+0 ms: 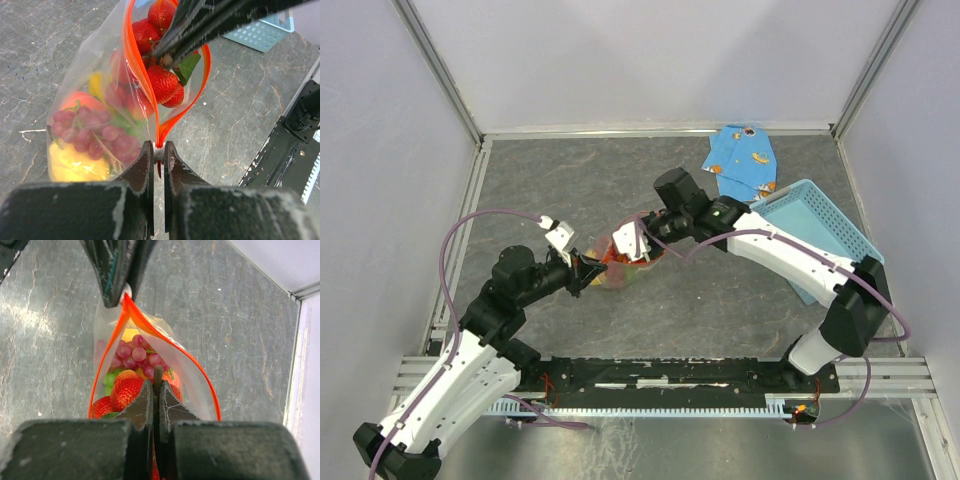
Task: Place the food in the zip-top bag and seal the zipper
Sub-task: Place the fake fruit in the zipper food storage bag.
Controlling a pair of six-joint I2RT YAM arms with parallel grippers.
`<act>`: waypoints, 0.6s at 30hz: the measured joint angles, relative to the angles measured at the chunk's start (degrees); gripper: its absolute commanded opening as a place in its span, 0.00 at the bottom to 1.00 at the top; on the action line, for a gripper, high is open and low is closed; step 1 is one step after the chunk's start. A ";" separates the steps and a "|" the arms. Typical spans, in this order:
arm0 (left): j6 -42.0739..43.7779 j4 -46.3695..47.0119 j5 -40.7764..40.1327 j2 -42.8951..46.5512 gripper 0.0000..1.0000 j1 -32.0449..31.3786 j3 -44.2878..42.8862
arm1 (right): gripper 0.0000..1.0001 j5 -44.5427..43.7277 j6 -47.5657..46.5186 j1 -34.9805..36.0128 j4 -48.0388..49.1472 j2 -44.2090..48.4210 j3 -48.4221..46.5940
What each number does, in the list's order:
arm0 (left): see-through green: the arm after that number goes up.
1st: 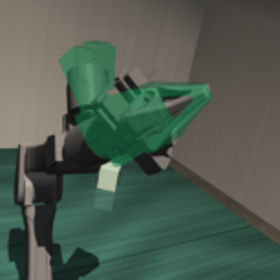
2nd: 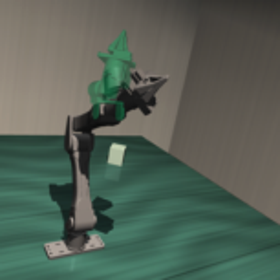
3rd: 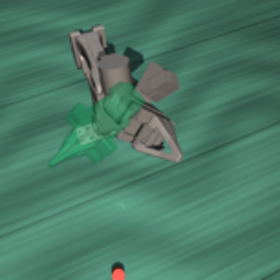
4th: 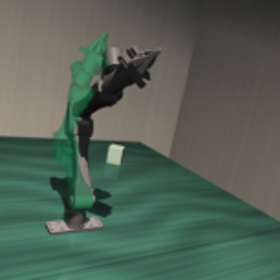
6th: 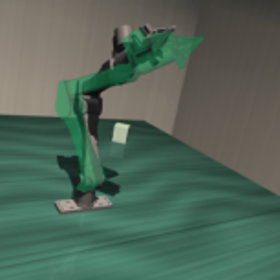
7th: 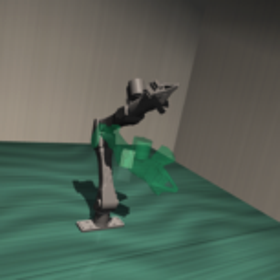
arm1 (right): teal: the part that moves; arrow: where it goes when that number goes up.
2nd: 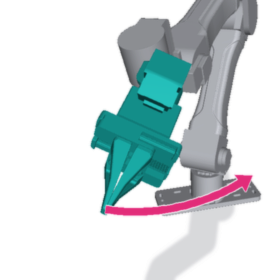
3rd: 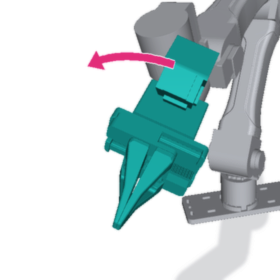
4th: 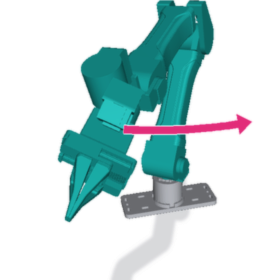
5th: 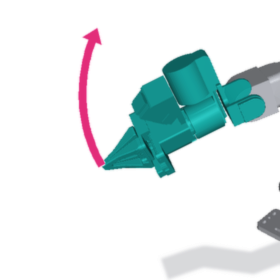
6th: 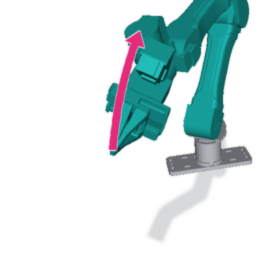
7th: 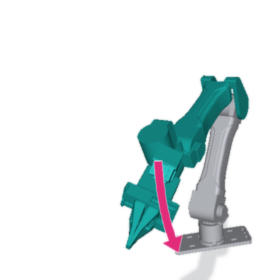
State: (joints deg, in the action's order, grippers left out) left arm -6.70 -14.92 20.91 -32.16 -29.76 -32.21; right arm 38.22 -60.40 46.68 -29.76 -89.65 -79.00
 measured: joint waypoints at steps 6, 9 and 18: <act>0.63 0.00 0.42 1.18 0.03 0.00 0.00 | 0.02 -6.71 -5.46 4.63 -5.86 -6.08 -5.53; 0.70 0.00 0.59 1.86 0.03 0.00 0.00 | 0.04 -7.37 -5.75 5.29 -6.38 -9.86 -7.69; 0.70 -1.03 0.61 3.85 0.03 0.04 0.04 | 0.31 -8.41 -0.57 5.35 -1.40 -18.12 -9.73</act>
State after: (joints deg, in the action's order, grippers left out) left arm -6.00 -15.94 21.52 -28.32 -29.71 -32.16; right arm 29.80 -60.97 52.03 -31.16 -107.77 -88.73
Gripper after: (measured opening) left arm 0.074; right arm 0.188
